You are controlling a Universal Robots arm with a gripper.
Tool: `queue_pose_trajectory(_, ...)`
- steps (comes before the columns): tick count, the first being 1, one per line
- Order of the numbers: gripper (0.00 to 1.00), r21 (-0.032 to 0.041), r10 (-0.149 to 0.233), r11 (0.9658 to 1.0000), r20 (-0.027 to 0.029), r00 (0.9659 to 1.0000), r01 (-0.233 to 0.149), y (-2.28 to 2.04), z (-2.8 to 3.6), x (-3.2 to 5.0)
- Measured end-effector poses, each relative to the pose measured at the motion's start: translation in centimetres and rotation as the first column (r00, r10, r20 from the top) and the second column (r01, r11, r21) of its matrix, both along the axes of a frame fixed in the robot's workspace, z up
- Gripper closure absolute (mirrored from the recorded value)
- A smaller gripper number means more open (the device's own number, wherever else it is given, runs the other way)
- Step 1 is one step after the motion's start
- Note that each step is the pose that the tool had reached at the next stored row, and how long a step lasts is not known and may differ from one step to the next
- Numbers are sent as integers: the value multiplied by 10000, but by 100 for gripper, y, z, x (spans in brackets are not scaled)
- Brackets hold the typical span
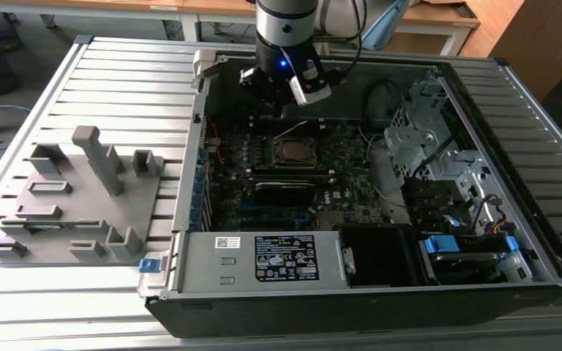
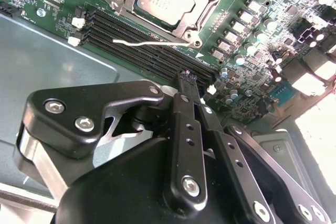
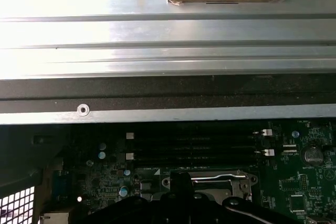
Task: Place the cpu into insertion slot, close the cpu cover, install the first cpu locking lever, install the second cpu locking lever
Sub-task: 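Install the first cpu locking lever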
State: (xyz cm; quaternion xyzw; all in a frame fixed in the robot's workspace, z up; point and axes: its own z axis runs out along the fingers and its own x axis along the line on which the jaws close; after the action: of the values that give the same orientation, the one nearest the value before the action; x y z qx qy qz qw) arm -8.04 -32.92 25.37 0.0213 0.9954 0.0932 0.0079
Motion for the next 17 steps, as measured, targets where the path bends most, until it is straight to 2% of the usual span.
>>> queue_pose_trajectory(4, 90, -5, 1, 10000, 2, 10000, -1, -1, -35, 0)
queue_pose_trajectory(10, 90, -53, 8, 10000, 24, 10000, -8, -1, -97, 0)
queue_pose_trajectory(14, 90, -166, 9, 9999, 29, 10000, -8, 0, -122, 0)
queue_pose_trajectory(17, 90, -342, 9, 9994, 30, 10000, -8, -1, -130, -1)
